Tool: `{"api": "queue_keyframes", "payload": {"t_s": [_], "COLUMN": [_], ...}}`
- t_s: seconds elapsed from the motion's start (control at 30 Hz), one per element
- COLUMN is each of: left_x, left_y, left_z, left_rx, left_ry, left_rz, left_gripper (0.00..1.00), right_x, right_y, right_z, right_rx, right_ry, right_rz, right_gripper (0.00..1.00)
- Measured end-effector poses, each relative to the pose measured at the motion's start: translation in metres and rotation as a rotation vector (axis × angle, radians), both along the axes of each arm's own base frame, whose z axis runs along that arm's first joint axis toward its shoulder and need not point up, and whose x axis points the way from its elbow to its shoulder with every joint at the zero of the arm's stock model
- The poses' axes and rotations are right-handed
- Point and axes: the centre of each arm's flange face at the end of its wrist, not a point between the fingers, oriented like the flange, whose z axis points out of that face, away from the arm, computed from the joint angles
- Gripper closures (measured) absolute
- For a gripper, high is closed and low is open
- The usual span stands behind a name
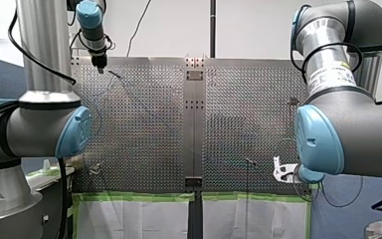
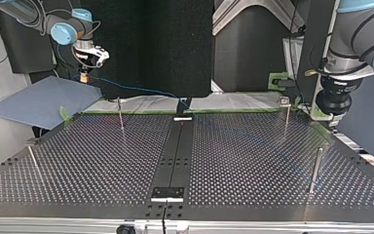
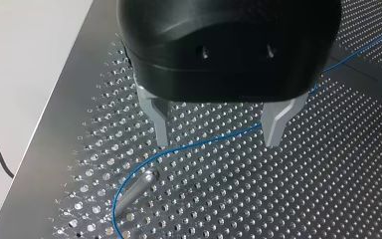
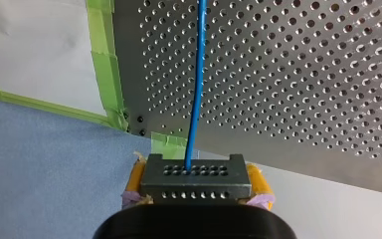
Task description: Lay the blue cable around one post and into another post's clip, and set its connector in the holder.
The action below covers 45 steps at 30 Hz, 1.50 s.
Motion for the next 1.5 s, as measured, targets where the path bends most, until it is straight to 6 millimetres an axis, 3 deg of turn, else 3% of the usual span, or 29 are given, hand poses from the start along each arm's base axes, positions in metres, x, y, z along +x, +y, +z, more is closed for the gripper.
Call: {"api": "queue_keyframes", "payload": {"t_s": [0.53, 0.97, 1.13, 1.5], "left_x": [0.0, -0.021, -0.028, -0.033], "left_y": [-0.001, -0.017, -0.029, -0.06], "left_z": [0.002, 0.032, 0.027, -0.005], "left_rx": [0.0, -0.011, -0.005, -0.036], "left_ry": [-0.011, -0.164, -0.18, -0.185], "left_rz": [-0.001, -0.105, -0.17, -0.321], "left_gripper": [0.1, 0.1, 0.1, 0.1], "right_x": [0.002, 0.003, 0.003, -0.001], "right_y": [0.0, 0.001, 0.001, 0.003], "right_z": [0.0, -0.001, -0.001, -0.01], "right_rx": [0.0, 0.001, 0.002, 0.016], "right_ry": [0.0, 0.001, 0.001, 0.014], "right_rz": [0.003, 0.008, 0.011, 0.019], "right_gripper": [1.0, 1.0, 1.0, 1.0]}}
